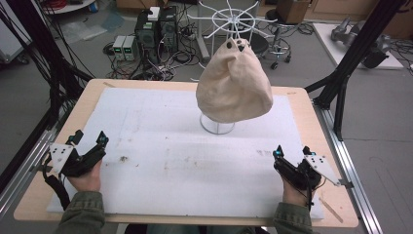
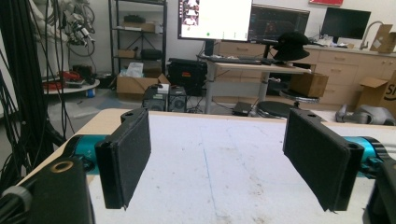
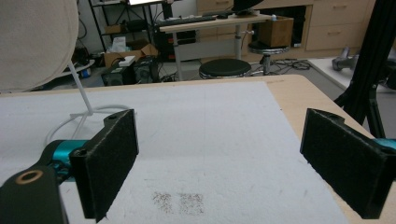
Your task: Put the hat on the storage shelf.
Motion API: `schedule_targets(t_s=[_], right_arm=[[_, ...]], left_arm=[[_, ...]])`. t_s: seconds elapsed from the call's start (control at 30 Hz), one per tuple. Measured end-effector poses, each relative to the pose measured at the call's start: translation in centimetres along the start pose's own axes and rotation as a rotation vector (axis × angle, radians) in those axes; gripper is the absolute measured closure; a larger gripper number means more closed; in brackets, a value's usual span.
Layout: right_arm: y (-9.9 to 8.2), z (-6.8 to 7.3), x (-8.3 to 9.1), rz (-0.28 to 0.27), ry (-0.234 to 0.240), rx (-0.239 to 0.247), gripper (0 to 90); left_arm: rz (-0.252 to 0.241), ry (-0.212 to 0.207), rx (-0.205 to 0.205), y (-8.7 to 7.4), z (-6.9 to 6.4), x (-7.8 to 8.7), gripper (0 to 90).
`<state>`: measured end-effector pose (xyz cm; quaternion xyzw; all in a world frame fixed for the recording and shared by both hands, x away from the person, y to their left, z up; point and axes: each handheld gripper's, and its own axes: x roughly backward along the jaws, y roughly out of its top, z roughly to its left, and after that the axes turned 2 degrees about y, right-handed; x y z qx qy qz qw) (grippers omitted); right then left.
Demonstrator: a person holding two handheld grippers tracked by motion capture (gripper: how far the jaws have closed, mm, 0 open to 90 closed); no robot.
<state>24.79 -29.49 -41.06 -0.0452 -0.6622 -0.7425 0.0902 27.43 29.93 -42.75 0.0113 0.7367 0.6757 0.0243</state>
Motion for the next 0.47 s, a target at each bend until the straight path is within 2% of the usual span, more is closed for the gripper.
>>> schedule_targets(t_s=[0.47], right_arm=[[0.04,-0.09,0.11,-0.005,-0.002,-0.006,10.6]], left_arm=[[-0.001,-0.002,0.005,-0.02,-0.02,-0.07,23.7]])
